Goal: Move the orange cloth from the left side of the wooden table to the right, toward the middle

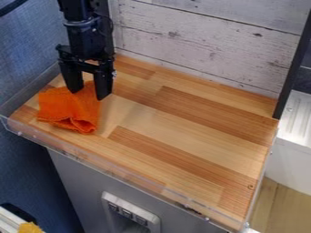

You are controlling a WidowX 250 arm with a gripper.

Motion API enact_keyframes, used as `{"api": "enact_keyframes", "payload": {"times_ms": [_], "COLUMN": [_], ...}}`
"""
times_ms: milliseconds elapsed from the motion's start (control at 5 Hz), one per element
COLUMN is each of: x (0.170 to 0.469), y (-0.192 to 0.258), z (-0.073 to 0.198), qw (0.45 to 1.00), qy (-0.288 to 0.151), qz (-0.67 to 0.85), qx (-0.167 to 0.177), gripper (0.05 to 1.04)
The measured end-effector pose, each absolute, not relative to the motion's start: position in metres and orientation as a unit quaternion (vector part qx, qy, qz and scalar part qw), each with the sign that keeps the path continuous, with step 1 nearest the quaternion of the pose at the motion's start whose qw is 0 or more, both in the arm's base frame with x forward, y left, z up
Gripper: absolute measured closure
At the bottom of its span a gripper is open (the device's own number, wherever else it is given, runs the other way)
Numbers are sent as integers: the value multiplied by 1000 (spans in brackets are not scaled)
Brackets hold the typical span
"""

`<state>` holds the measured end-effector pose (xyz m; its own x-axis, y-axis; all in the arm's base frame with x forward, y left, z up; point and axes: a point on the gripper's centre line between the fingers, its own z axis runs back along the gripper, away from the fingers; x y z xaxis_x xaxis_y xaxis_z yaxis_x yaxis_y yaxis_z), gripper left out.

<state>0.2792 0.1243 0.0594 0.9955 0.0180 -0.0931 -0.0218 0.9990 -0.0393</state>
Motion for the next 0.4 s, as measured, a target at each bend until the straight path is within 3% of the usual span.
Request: {"api": "enact_keyframes", "payload": {"times_ms": [400], "x": [278], "y": [126], "z": [55], "qw": [997], "qy": [39], "qz": [61], "qx": [-20], "gripper": [85]}}
